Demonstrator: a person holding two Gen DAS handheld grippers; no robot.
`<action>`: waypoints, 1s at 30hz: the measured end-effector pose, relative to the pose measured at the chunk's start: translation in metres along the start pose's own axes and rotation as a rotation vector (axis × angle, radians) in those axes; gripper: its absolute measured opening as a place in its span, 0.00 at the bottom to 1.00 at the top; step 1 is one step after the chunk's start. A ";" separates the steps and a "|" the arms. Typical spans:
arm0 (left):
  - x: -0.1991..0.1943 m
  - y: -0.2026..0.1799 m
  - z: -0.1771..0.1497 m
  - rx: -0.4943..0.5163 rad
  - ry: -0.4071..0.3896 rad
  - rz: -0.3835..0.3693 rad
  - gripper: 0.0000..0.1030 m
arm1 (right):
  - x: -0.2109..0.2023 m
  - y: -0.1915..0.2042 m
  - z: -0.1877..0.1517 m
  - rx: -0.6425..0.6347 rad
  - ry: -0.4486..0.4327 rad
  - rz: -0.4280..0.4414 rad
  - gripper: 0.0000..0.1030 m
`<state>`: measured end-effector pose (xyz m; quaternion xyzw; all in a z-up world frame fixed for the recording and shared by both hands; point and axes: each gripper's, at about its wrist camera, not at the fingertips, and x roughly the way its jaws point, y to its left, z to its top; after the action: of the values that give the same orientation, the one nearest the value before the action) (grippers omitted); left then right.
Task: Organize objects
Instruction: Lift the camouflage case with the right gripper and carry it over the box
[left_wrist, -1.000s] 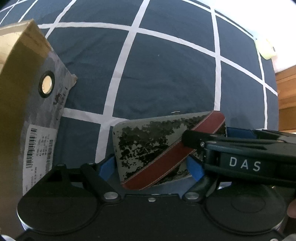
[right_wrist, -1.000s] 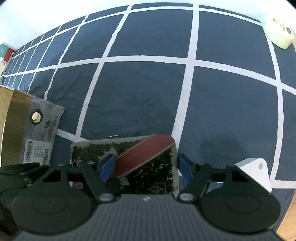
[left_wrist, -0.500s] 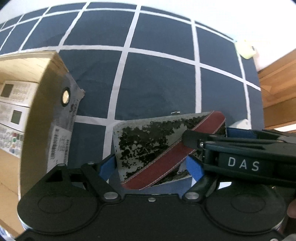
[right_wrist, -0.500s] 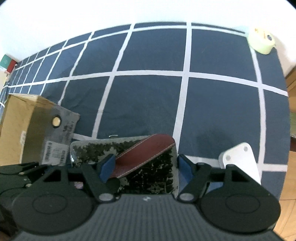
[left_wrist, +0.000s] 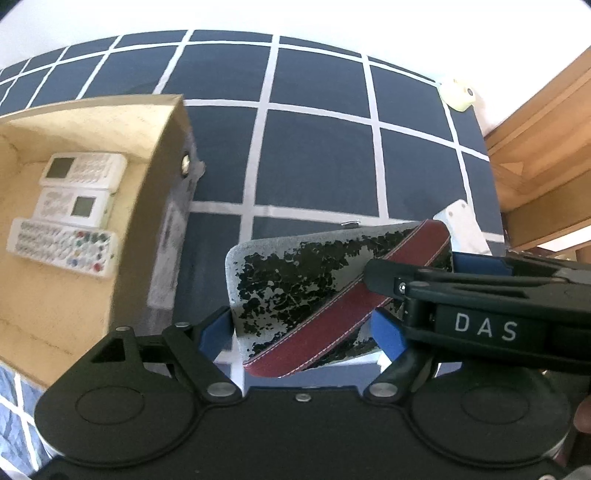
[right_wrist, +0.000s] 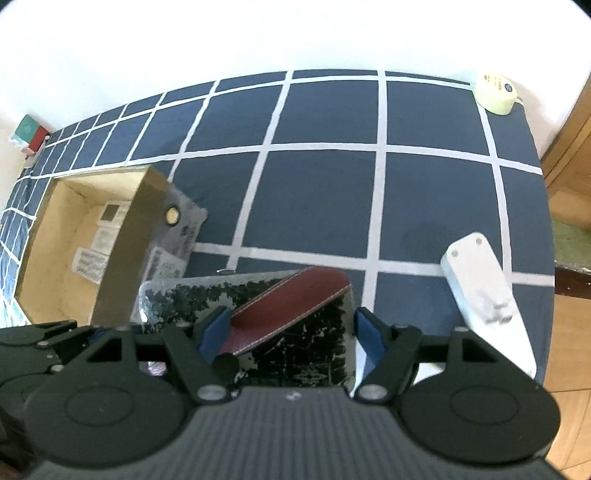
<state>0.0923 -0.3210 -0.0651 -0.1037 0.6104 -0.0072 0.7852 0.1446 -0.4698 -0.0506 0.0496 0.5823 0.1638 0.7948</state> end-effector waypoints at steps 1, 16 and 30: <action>-0.004 0.003 -0.004 0.002 -0.002 0.002 0.77 | -0.002 0.004 -0.003 0.004 -0.002 0.001 0.70; -0.053 0.073 -0.022 0.086 -0.020 -0.006 0.77 | -0.017 0.093 -0.029 0.067 -0.054 -0.014 0.70; -0.089 0.158 -0.019 0.221 -0.039 -0.011 0.77 | -0.011 0.194 -0.046 0.182 -0.137 -0.032 0.70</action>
<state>0.0333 -0.1566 -0.0115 -0.0200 0.5898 -0.0769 0.8037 0.0594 -0.2961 -0.0031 0.1234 0.5397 0.0935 0.8275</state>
